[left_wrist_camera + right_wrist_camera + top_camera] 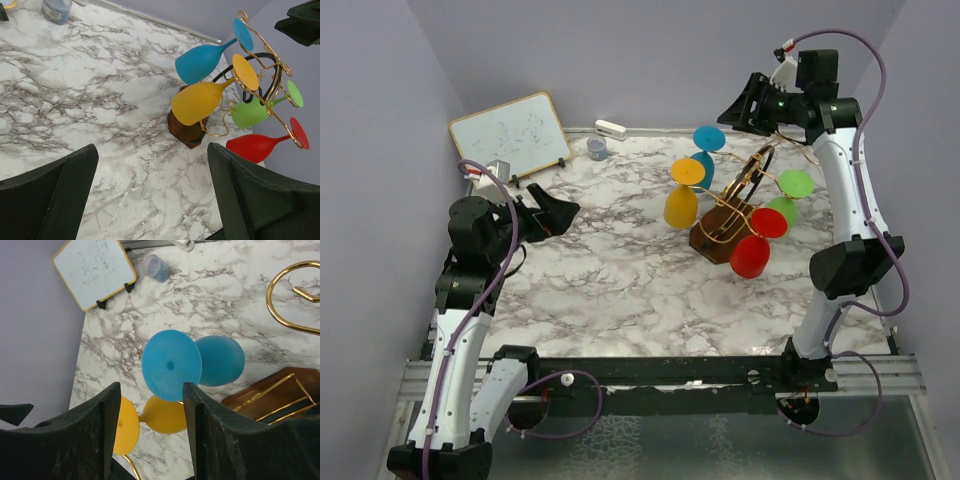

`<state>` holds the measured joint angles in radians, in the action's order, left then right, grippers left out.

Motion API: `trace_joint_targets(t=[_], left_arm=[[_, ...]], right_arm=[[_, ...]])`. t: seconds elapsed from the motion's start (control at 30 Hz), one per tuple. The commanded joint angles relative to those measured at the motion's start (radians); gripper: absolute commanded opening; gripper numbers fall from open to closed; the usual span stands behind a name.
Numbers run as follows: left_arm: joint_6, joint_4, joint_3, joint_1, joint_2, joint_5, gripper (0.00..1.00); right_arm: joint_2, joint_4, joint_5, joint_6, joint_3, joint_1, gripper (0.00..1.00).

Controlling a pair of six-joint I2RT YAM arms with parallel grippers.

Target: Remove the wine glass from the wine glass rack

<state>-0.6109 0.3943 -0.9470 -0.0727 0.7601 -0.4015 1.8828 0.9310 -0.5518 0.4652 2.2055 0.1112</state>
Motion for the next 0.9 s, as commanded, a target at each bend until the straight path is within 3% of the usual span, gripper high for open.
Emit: trace_joint_targets(t=[0.0, 0.87], left_arm=[[-0.012, -0.026, 0.011, -0.002, -0.015, 0.015, 0.93], [-0.013, -0.021, 0.045, -0.002, -0.022, 0.016, 0.93]], right_arm=[[0.004, 0.022, 0.043, -0.053, -0.035, -0.001, 0.52], [0.061, -0.008, 0.074, -0.085, -0.071, 0.008, 0.51]])
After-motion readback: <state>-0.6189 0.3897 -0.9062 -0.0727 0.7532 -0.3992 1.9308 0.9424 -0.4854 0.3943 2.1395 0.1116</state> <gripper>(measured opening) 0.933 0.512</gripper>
